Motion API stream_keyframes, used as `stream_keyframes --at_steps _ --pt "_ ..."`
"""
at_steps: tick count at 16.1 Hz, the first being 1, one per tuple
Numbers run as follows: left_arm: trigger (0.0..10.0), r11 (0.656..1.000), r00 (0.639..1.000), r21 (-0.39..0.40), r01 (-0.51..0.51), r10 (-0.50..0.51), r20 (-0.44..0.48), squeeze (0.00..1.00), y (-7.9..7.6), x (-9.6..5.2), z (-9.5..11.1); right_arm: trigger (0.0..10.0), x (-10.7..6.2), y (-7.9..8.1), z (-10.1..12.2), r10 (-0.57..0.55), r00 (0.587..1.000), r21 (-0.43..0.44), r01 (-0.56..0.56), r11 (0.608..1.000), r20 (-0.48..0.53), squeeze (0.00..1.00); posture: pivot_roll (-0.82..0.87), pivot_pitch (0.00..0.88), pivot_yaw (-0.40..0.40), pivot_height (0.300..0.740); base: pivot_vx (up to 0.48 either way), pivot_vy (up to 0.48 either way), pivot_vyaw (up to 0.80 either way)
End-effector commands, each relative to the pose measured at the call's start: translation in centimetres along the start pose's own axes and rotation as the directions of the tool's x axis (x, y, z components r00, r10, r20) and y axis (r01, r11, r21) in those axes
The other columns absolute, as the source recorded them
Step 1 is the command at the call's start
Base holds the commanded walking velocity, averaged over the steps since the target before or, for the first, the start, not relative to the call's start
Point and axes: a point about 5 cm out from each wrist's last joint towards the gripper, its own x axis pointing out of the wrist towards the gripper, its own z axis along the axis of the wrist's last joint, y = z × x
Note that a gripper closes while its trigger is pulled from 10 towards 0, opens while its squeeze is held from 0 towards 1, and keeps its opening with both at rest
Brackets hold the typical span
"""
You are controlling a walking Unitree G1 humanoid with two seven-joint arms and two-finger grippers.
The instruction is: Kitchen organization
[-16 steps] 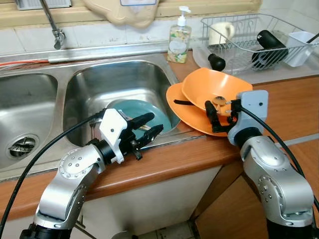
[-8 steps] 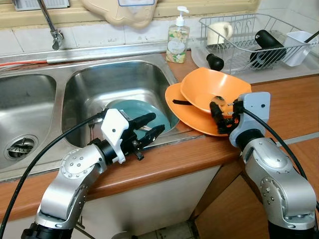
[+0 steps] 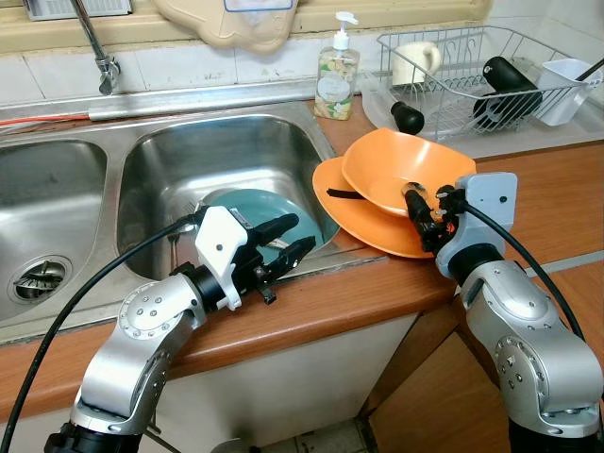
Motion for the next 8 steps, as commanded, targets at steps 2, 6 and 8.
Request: stream_keyframes --at_steps 2,6,8 --pt "10.0 0.999 1.000 0.035 0.008 -0.009 0.023 0.00 0.0 0.4 0.7 0.0 0.1 -0.2 0.2 0.002 1.000 -0.005 -0.002 1.000 0.003 0.00 -0.10 0.000 0.008 0.740 0.000 0.000 0.00" --pt "10.0 0.999 1.000 0.045 0.015 -0.016 0.022 0.00 -0.1 0.4 0.8 0.0 0.2 -0.3 0.8 0.005 1.000 -0.011 -0.005 1.000 0.025 0.00 -0.10 0.000 0.010 0.740 0.000 0.000 0.00" --pt "10.0 0.997 1.000 0.082 0.010 -0.012 0.025 0.00 0.0 0.5 1.0 0.0 0.2 -0.2 1.5 0.029 0.998 -0.033 -0.027 0.999 0.062 0.00 -0.10 0.000 0.012 0.740 0.000 0.000 0.00"
